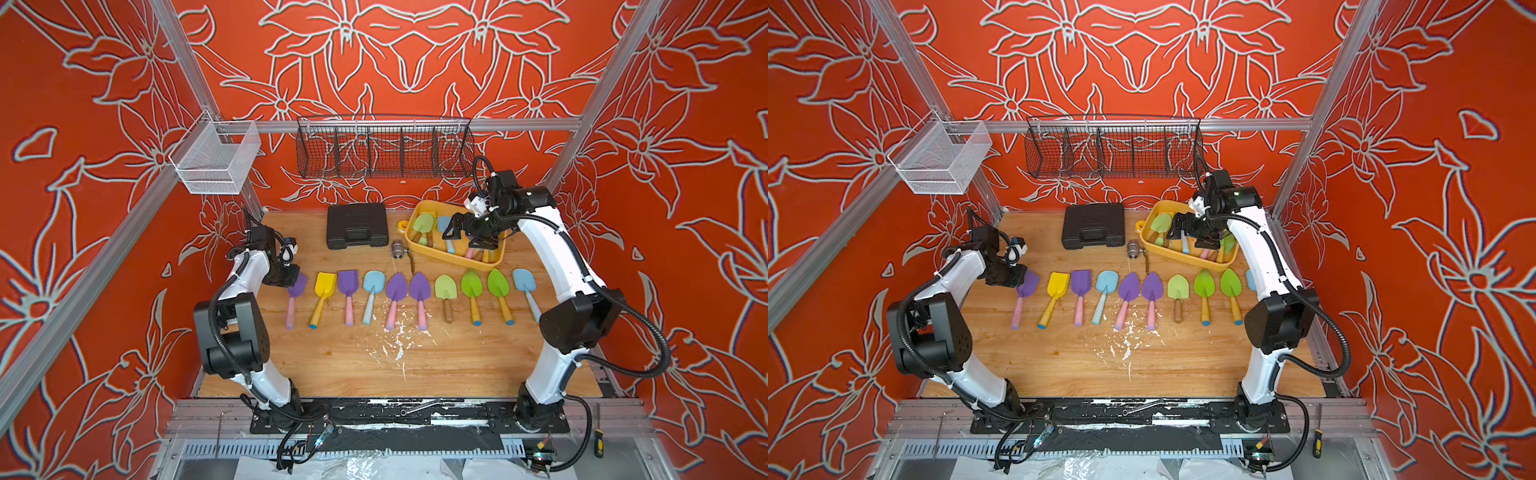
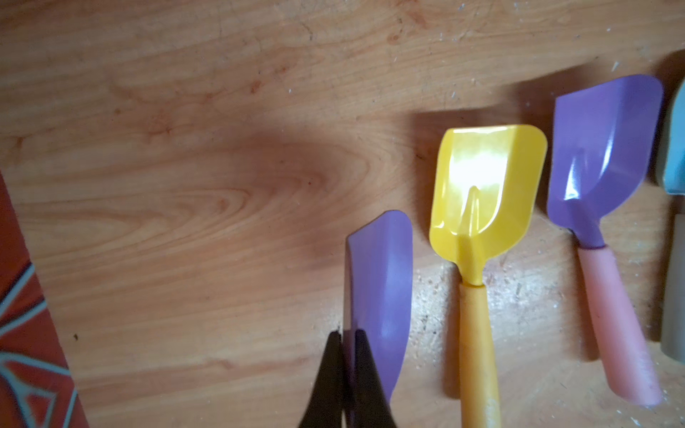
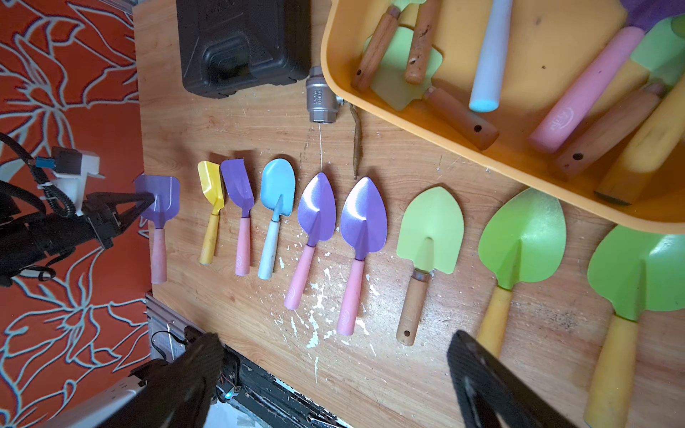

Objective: Take the shovel out of the storage box
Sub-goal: Place the shovel at the center of the board.

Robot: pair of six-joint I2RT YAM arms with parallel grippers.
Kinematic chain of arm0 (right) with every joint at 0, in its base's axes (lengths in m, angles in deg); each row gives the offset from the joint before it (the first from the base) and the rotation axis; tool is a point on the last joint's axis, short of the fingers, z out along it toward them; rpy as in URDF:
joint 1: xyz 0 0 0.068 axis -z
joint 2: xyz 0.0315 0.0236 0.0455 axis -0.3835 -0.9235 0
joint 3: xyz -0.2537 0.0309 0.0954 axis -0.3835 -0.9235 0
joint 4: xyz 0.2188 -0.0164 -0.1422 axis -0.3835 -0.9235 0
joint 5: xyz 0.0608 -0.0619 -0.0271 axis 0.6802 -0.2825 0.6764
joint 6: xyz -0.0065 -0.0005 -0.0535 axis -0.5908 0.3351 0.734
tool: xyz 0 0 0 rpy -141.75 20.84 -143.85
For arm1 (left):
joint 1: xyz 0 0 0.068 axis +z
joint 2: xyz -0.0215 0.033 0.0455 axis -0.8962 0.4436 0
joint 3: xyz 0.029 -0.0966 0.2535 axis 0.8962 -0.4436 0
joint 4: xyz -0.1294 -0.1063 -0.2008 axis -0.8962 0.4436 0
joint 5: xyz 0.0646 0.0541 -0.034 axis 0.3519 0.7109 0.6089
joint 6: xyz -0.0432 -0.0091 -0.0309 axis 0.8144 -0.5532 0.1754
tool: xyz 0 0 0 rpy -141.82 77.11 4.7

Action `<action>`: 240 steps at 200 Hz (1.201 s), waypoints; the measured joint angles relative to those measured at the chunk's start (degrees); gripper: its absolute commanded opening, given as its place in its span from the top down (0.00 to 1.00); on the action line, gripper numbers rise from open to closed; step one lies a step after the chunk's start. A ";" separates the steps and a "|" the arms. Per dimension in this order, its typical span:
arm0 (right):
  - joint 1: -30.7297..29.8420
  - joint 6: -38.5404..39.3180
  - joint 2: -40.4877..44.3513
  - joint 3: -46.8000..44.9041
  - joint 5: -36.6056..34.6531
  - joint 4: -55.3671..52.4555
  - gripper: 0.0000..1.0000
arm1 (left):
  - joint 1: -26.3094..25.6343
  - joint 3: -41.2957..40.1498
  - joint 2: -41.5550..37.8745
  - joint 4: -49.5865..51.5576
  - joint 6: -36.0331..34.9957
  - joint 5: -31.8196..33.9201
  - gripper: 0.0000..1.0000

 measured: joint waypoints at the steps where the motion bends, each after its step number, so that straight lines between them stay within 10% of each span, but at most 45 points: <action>1: 0.00 0.00 -0.09 0.13 0.00 -0.07 0.03 | 0.02 0.22 0.31 0.00 -0.04 -0.20 1.00; 76: 0.00 0.04 -4.98 9.46 -0.66 -6.47 0.03 | 1.03 2.67 8.76 -1.49 -0.48 -4.07 0.99; 240: 0.00 -0.07 -4.94 9.40 -3.30 -12.02 0.03 | 2.89 4.20 13.29 -5.14 3.76 -0.20 0.53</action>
